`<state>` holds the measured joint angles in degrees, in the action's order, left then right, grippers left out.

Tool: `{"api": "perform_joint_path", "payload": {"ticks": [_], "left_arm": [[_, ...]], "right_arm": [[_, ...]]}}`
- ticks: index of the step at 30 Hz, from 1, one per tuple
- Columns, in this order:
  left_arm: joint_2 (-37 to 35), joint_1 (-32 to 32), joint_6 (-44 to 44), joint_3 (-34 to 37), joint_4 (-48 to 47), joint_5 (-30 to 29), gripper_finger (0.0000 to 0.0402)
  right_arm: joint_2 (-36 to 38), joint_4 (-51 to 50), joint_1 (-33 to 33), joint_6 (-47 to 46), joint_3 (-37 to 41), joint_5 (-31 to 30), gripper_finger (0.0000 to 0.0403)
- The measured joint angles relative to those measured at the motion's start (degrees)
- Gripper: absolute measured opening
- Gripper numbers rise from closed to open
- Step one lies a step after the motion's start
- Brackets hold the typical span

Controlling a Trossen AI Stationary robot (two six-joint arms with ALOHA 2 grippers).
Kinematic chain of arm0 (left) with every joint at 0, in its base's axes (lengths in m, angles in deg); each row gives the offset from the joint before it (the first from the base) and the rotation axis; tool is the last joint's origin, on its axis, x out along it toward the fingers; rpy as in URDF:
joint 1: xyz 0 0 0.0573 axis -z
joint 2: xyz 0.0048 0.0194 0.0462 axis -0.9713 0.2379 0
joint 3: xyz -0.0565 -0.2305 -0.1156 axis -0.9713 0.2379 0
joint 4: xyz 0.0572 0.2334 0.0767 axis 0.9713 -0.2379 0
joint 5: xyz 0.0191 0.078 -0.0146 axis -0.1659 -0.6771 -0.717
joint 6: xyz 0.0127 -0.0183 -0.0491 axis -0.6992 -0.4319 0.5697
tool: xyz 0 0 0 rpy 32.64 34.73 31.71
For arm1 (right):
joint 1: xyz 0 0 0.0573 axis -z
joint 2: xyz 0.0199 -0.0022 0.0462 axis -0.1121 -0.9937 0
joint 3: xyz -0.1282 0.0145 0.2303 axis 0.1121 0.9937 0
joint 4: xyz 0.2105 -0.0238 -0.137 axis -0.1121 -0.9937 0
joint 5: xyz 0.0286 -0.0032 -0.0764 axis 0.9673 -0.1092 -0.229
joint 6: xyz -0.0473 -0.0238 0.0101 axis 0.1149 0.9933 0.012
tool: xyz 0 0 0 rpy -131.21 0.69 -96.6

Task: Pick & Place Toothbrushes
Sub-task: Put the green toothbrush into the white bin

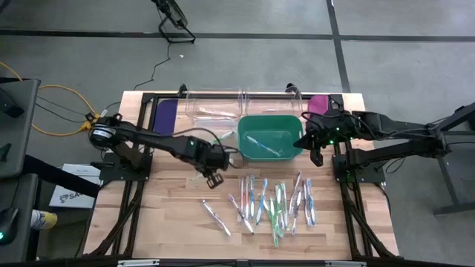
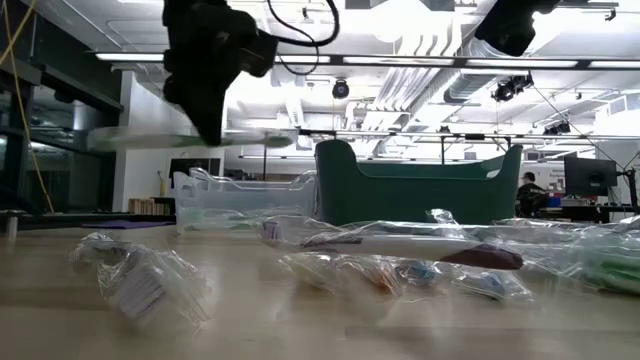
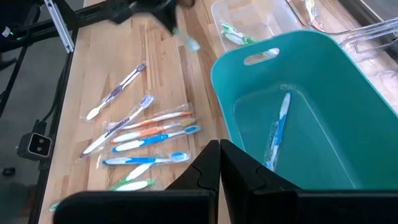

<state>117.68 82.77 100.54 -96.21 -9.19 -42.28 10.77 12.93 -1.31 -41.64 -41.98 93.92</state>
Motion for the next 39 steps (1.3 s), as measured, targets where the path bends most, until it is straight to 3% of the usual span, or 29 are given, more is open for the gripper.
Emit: {"api": "perform_joint_path", "payload": {"ticks": [6,21,28,39], "left_arm": [[-2.8,-8.3,-10.3,-0.1,-0.2,-1.2,0.0010],[-2.5,-25.9,-30.7,0.0,7.9,5.5,0.0010],[-0.8,-29.8,-35.5,-0.1,9.3,6.9,0.0010],[4.8,-30.5,-37.1,-0.1,9.4,9.2,0.0010]], "right_arm": [[0.0,1.0,0.0,0.0,0.0,0.0,0.0004],[0.0,1.1,0.0,0.0,0.0,0.0,0.0004],[0.0,1.1,0.0,0.0,0.0,0.0,0.0004],[0.0,1.1,0.0,0.0,0.0,0.0,0.0004]]}}
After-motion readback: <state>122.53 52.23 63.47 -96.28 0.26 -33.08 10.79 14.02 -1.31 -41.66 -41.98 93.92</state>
